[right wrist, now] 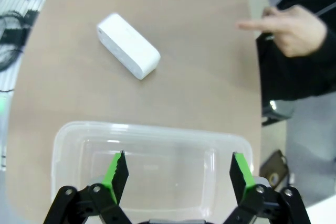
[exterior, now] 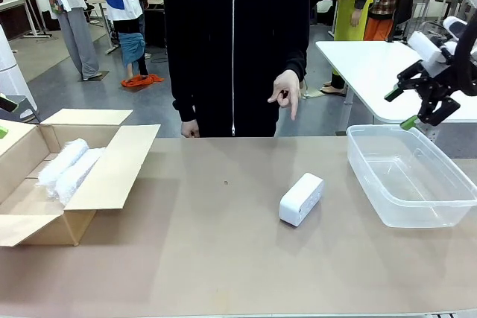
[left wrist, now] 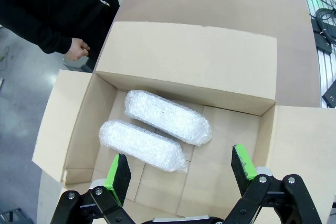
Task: Separate and place wrapped and unwrapped clocks.
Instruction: Pick up the Digital clock indicated by the person.
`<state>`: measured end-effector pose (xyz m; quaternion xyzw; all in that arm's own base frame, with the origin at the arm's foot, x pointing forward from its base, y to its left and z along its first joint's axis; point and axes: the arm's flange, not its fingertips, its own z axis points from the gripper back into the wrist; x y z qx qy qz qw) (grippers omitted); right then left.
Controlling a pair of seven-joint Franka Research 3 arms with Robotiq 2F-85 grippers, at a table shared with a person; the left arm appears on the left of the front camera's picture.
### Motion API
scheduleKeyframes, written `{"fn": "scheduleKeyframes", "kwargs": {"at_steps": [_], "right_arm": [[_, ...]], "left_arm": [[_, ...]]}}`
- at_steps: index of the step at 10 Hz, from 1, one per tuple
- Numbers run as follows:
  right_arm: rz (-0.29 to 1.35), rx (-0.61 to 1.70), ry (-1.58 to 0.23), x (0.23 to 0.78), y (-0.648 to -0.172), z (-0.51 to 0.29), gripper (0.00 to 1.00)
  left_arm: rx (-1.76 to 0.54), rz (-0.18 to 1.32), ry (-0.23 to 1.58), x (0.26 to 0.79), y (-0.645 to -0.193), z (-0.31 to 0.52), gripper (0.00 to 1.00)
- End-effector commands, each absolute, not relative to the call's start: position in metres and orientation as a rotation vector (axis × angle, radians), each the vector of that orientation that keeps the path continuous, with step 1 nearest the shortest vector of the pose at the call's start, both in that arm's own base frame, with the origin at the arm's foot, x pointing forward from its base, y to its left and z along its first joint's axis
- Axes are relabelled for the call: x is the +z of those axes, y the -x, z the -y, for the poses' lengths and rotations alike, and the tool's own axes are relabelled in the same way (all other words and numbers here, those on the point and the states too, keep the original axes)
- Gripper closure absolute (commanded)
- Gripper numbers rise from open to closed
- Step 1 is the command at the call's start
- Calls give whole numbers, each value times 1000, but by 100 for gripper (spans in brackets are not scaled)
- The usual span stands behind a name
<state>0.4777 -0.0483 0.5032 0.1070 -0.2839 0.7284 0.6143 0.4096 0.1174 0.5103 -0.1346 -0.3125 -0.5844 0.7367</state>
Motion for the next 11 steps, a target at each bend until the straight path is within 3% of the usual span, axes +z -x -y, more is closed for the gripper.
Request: {"fn": "scheduleKeyframes", "kwargs": {"at_steps": [1, 3, 6, 11], "right_arm": [[624, 1795, -223, 509, -462, 25, 0], [567, 1958, -227, 517, -443, -14, 0], [514, 1969, -275, 514, -415, -65, 0], [430, 2070, -382, 467, -370, -122, 0]], "left_arm": [[-1289, 705, 301, 509, -411, -119, 0], [-1289, 705, 301, 509, -411, -119, 0], [-1289, 705, 301, 509, -411, -119, 0], [-1289, 705, 301, 509, -411, -119, 0]]}}
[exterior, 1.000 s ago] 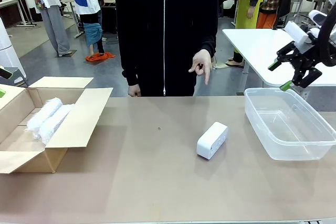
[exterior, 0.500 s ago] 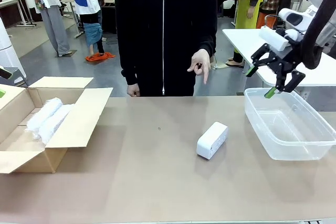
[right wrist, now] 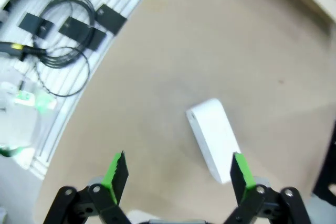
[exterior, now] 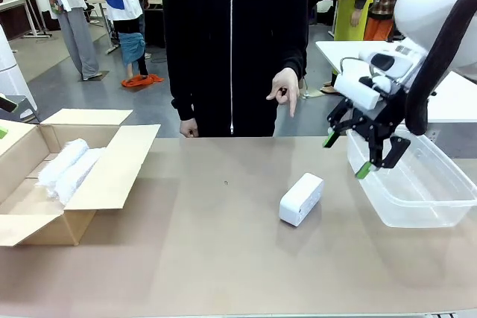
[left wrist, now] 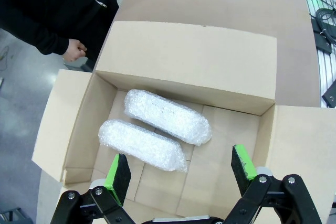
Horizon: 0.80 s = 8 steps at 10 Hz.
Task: Separate and place wrapped and unwrapped clocks.
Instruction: Pick up the Digital clock indicated by the person.
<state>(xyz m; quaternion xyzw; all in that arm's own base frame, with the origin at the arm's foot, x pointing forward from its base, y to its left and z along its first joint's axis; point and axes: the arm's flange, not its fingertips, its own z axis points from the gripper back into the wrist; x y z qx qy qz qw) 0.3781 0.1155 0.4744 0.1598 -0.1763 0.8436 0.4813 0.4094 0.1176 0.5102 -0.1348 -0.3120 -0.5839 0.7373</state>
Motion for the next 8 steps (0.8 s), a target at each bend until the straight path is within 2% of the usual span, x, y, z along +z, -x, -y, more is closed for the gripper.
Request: {"fn": "scheduleKeyframes", "kwargs": {"at_steps": [1, 4, 8], "right_arm": [[446, 2075, -388, 458, -366, -134, 0], [492, 2068, -360, 434, -346, -172, 0], [328, 1970, -220, 402, -343, -182, 0]], "left_arm": [[-1289, 705, 301, 509, -411, -119, 0], [-1289, 705, 301, 509, -411, -119, 0], [-1289, 705, 301, 509, -411, -119, 0]]}}
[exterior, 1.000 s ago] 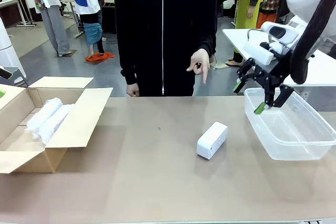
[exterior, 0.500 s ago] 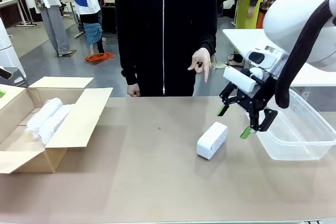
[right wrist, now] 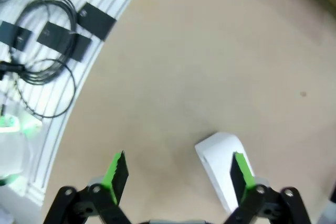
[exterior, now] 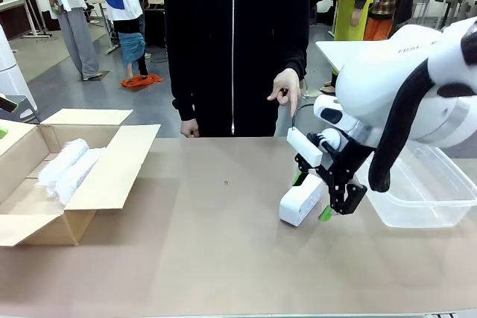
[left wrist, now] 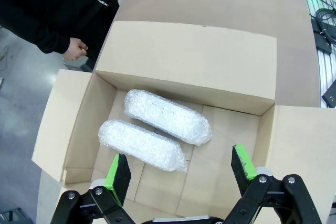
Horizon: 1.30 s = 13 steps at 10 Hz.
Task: Separate and place wrapped and unwrapped clocks.
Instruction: Pick up the Digital clock indicated by the person.
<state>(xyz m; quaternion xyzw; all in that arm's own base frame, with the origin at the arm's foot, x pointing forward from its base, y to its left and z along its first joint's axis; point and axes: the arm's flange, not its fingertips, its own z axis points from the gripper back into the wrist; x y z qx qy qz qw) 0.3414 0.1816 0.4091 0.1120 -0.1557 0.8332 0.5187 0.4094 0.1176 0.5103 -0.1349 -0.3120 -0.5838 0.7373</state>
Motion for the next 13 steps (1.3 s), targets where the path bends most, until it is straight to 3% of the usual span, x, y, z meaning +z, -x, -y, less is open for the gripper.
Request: {"fn": "scheduleKeyframes", "kwargs": {"at_steps": [1, 6, 13], "right_arm": [[296, 1956, -196, 396, -348, -180, 0], [315, 1954, -136, 406, -378, -188, 0], [155, 2023, 7, 392, -396, -212, 0]], "left_arm": [[-1289, 705, 301, 509, -411, -119, 0], [-1289, 705, 301, 509, -411, -119, 0], [-1289, 705, 301, 509, -411, -119, 0]]}}
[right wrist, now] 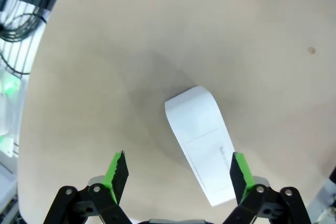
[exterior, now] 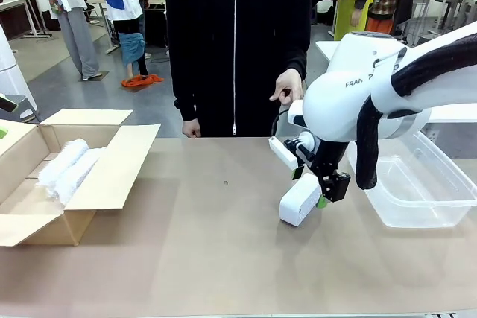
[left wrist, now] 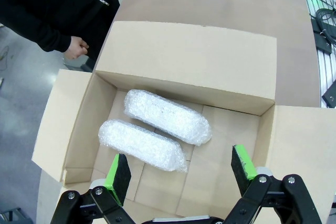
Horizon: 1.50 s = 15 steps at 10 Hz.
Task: Separate and place wrapped and unwrapped clocks.
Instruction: Pick up the Digital clock indicated by the person.
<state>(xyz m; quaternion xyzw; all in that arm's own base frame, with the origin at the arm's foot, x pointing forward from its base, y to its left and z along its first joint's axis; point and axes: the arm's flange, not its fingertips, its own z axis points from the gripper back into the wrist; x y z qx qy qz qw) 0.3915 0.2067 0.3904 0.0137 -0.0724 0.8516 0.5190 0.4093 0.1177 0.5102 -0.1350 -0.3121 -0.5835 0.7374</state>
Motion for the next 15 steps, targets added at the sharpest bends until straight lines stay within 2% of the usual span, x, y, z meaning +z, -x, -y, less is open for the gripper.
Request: {"fn": "scheduleKeyframes", "kwargs": {"at_steps": [1, 12, 15], "right_arm": [[147, 2025, 11, 392, -397, -212, 0], [170, 2043, -2, 397, -396, -207, 0], [161, 2047, 44, 387, -404, -217, 0]], "left_arm": [[-1289, 705, 301, 509, -411, -119, 0], [-1289, 705, 301, 509, -411, -119, 0], [-1289, 705, 301, 509, -411, -119, 0]]}}
